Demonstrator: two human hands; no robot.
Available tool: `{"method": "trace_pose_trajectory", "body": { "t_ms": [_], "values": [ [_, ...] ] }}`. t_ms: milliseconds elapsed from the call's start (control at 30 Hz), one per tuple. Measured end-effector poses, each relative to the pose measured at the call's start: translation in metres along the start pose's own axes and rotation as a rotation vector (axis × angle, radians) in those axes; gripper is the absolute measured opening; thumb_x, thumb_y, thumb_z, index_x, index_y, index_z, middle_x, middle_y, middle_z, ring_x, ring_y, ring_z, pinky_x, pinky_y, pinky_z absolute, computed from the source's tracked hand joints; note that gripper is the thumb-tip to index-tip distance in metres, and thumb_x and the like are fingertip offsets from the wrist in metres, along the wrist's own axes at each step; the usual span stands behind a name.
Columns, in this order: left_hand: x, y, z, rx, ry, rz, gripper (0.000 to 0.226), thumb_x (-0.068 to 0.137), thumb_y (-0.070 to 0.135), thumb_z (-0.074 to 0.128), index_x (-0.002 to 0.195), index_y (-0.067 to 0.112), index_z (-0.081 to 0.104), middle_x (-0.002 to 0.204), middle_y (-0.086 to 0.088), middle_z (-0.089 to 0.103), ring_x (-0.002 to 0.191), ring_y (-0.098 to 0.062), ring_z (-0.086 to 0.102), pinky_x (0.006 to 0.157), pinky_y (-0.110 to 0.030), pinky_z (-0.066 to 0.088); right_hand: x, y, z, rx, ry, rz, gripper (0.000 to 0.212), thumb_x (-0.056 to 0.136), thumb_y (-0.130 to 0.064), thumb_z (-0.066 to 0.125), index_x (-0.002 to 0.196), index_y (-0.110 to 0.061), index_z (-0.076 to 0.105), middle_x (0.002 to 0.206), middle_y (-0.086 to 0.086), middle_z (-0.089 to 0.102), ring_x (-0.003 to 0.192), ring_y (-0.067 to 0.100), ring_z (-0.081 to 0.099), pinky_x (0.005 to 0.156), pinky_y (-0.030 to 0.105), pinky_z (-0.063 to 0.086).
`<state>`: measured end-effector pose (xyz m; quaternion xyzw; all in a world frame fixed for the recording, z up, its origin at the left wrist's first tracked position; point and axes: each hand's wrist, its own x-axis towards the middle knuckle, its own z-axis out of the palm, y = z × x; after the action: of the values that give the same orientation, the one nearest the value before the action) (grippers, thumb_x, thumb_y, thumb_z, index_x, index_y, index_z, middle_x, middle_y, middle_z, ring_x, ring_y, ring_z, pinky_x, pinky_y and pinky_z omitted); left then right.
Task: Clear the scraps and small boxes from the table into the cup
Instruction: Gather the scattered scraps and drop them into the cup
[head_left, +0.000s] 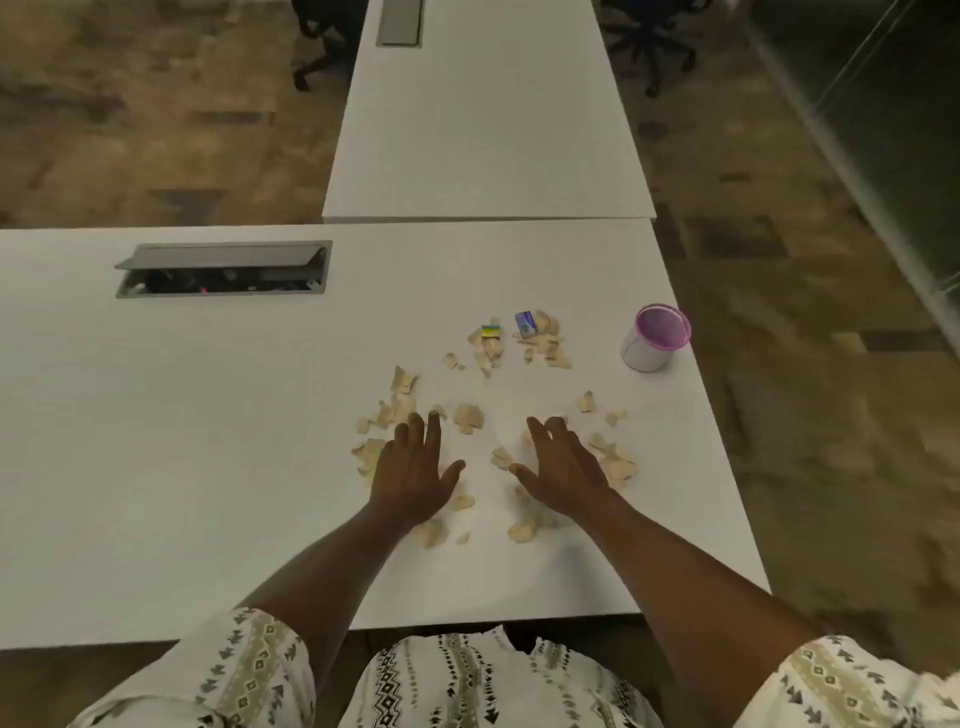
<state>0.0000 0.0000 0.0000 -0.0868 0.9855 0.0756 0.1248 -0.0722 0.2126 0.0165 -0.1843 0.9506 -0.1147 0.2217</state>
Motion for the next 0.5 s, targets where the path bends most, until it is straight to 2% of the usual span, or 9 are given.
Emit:
{"method": "trace_pose_trajectory", "body": {
  "t_ms": [200, 333, 433, 500],
  "values": [
    [-0.028, -0.008, 0.031, 0.007, -0.066, 0.021, 0.084, 0.091, 0.066, 0.043, 0.153, 0.011, 0.026, 0.144, -0.014, 0.041, 0.123, -0.033, 0.049, 0.084, -0.039, 0.052, -0.022, 0.002, 0.034, -0.022, -0.161, 0.067, 0.092, 0.080, -0.060, 0.067, 0.150, -0.020, 0.024, 0.143, 0.013, 0.031, 0.126, 0.034, 0.045, 0.096, 0.041, 0.047],
    [-0.043, -0.020, 0.046, 0.004, -0.097, 0.015, 0.093, 0.080, 0.073, 0.053, 0.149, 0.014, 0.034, 0.137, -0.013, 0.047, 0.115, -0.032, 0.052, 0.080, -0.040, 0.053, -0.030, 0.004, 0.053, -0.019, -0.176, 0.130, 0.098, 0.069, -0.057, 0.080, 0.143, -0.022, 0.027, 0.133, 0.011, 0.034, 0.117, 0.032, 0.046, 0.089, 0.039, 0.049],
    [-0.049, -0.028, 0.054, -0.010, -0.146, -0.018, 0.103, 0.071, 0.078, 0.059, 0.149, 0.016, 0.034, 0.135, -0.011, 0.044, 0.113, -0.031, 0.051, 0.078, -0.040, 0.054, -0.029, 0.004, 0.064, -0.015, -0.173, 0.191, 0.090, 0.070, -0.047, 0.083, 0.138, -0.022, 0.029, 0.130, 0.010, 0.033, 0.113, 0.032, 0.047, 0.085, 0.038, 0.049],
    [-0.052, -0.032, 0.058, -0.029, -0.190, -0.046, 0.107, 0.068, 0.079, 0.063, 0.149, 0.017, 0.030, 0.137, -0.010, 0.039, 0.114, -0.030, 0.048, 0.078, -0.040, 0.055, -0.028, 0.003, 0.070, 0.026, -0.153, 0.234, 0.076, 0.075, -0.037, 0.082, 0.131, -0.021, 0.032, 0.128, 0.010, 0.033, 0.107, 0.031, 0.049, 0.079, 0.036, 0.047]
  ]
}}
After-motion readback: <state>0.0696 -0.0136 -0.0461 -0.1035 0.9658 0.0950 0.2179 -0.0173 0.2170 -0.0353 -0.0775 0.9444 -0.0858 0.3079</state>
